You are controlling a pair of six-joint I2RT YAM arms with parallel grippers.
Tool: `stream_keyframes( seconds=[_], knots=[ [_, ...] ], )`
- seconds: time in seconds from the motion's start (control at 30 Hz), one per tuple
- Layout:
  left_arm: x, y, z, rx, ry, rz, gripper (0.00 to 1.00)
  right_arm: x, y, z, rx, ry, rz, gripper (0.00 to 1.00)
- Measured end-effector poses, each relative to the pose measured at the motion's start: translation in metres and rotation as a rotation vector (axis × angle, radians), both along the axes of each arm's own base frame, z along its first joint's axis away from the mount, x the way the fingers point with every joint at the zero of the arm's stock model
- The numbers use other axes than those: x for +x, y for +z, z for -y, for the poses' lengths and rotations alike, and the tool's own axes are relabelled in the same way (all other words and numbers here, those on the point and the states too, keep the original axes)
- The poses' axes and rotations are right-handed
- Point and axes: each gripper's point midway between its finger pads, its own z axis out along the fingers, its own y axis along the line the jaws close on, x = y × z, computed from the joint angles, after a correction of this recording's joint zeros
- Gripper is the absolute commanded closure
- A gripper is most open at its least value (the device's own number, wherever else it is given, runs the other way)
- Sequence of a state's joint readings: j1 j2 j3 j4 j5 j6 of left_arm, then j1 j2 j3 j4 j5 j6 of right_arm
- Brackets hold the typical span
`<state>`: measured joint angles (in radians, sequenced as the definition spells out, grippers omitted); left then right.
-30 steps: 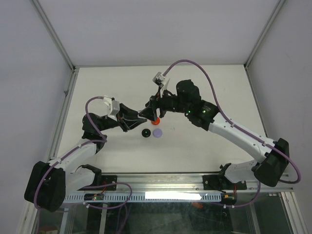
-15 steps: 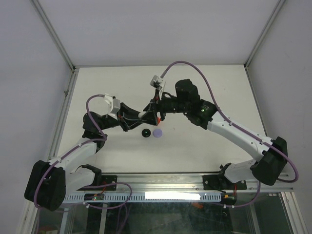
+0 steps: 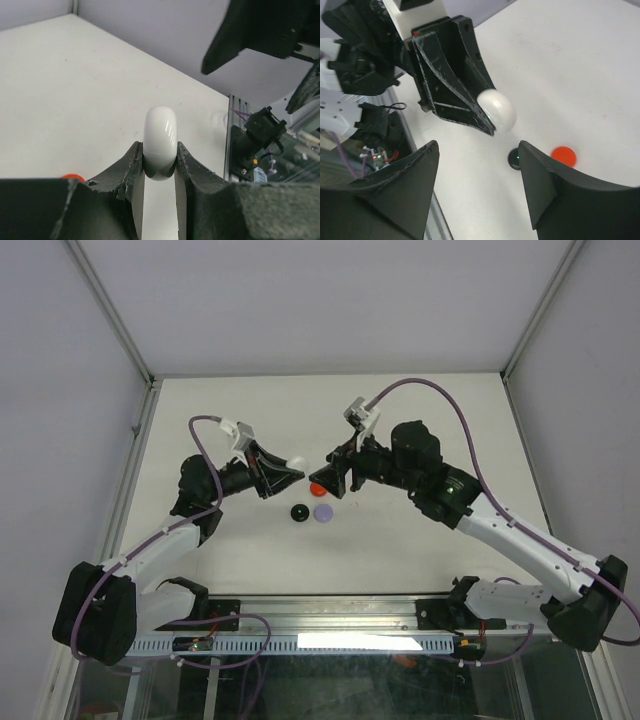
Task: Insert the wireless bluetooth earbuds into the charging case
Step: Place the charging case at the center of the board.
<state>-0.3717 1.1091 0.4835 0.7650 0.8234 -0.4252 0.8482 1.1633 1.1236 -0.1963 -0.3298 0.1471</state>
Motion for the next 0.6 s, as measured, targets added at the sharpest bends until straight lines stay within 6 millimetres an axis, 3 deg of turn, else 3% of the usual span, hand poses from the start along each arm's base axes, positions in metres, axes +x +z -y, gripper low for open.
stream_keyframes(
  seconds=[0.13, 0.27, 0.43, 0.6],
  knots=[
    [0.014, -0.014, -0.003, 0.001, 0.085, -0.204, 0.90, 0.010, -0.007, 0.030, -0.016, -0.161, 0.033, 0.32],
    [0.017, -0.050, -0.006, 0.025, 0.172, -0.459, 0.90, 0.017, -0.027, 0.060, -0.053, -0.307, 0.037, 0.32],
    [-0.010, -0.119, -0.009, 0.096, 0.241, -0.774, 0.89, 0.022, -0.047, 0.092, -0.093, -0.447, 0.038, 0.32],
    [-0.040, -0.175, -0.011, 0.193, 0.306, -1.006, 0.86, 0.021, -0.048, 0.112, -0.088, -0.519, 0.056, 0.31]
  ],
)
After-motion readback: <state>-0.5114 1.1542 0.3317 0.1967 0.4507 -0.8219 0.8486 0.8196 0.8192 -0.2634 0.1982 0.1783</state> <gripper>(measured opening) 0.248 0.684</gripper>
